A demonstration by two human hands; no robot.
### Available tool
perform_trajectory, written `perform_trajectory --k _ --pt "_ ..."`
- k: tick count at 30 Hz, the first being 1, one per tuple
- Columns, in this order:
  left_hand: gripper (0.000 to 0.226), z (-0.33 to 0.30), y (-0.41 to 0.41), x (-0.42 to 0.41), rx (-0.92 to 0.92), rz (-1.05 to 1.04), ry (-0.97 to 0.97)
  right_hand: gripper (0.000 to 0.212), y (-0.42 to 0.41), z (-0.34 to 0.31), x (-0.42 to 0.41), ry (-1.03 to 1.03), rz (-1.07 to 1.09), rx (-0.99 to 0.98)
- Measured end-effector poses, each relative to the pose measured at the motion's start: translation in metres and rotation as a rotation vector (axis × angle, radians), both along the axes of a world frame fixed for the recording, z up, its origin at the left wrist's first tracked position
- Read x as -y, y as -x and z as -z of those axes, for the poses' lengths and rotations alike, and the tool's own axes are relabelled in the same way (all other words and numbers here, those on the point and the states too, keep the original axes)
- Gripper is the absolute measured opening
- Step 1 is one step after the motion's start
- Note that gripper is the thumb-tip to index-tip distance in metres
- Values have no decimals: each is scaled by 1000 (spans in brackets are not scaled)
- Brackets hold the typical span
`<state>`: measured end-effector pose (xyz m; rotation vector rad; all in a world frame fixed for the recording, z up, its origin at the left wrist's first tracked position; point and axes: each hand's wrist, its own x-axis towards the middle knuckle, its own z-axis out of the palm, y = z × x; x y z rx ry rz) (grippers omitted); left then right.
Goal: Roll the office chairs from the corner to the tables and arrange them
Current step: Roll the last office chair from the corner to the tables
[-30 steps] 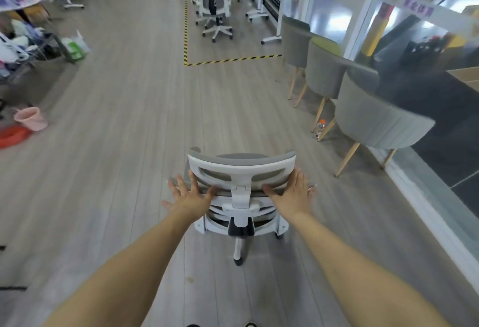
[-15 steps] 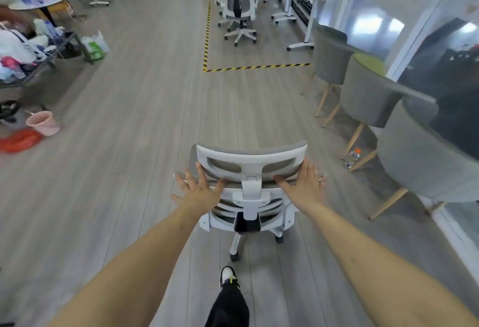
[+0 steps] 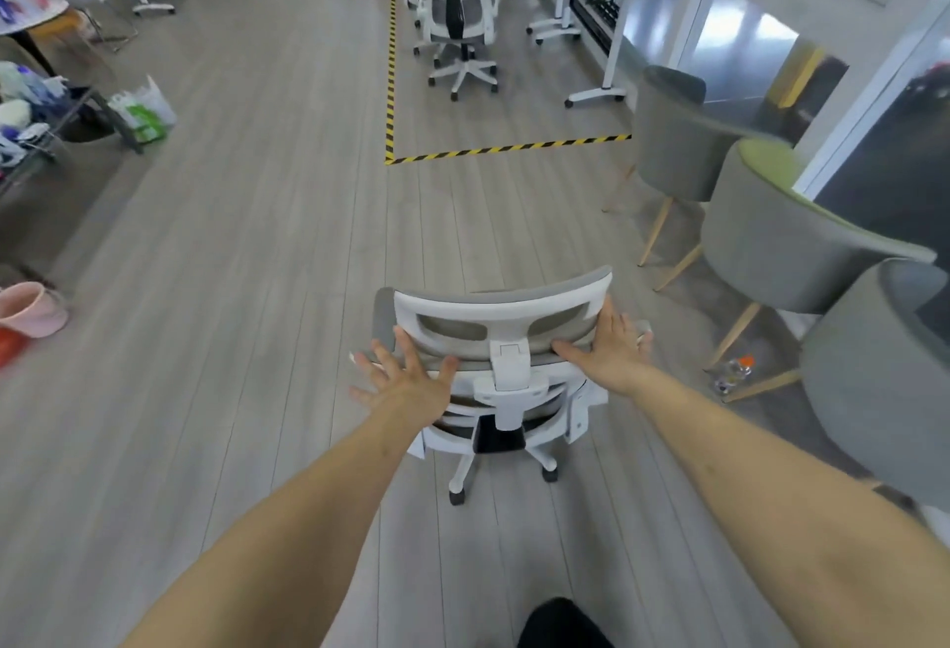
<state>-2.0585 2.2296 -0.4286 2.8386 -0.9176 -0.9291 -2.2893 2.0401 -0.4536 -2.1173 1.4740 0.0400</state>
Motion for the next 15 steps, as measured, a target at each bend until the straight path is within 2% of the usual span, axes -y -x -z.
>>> perform_trajectory --k 15 --pt "97 -8 -161 313 -17 -65 -72 118 -178 -13 318 -50 -80 -119"
